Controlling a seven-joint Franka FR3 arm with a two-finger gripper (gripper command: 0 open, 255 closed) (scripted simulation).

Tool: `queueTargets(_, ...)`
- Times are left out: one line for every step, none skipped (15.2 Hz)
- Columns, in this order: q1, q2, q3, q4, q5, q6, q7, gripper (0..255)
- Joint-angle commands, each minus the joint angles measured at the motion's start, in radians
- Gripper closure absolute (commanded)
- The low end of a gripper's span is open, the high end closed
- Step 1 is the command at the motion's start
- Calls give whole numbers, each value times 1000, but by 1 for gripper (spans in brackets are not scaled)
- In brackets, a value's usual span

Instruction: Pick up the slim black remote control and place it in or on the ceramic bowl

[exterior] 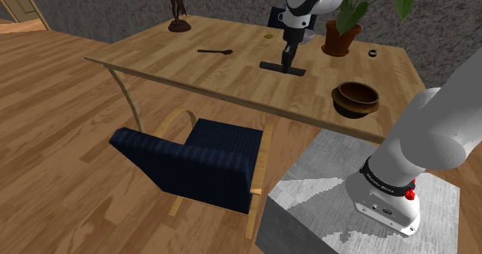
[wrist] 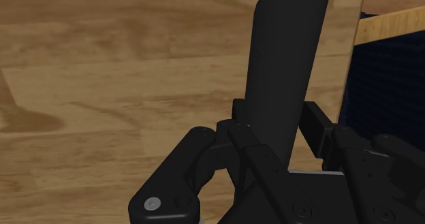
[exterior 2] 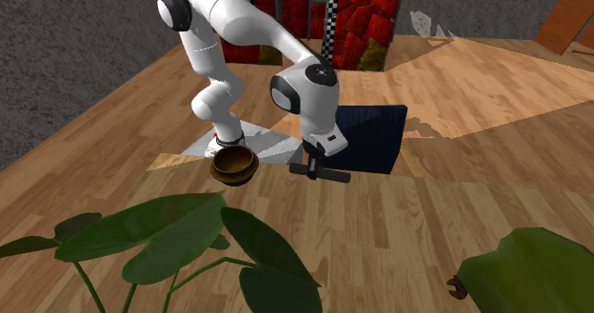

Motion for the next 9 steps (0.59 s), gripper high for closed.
queueTargets(0, -9, 1, 18, -3, -27, 4, 255)
queueTargets(0, -14, 2, 27, -5, -41, 6, 255)
queueTargets(0, -19, 3, 36, -7, -55, 8, 255)
queueTargets(0, -24, 4, 45, -8, -68, 10, 255)
queueTargets(0, -29, 4, 54, -10, -82, 11, 255)
queueTargets(0, -33, 5, 64, -11, -95, 13, 255)
queueTargets(0, -37, 6, 74, -12, -109, 15, 255)
queueTargets(0, -41, 7, 83, -13, -122, 16, 255)
queueTargets(0, -44, 8, 94, -14, -136, 18, 255)
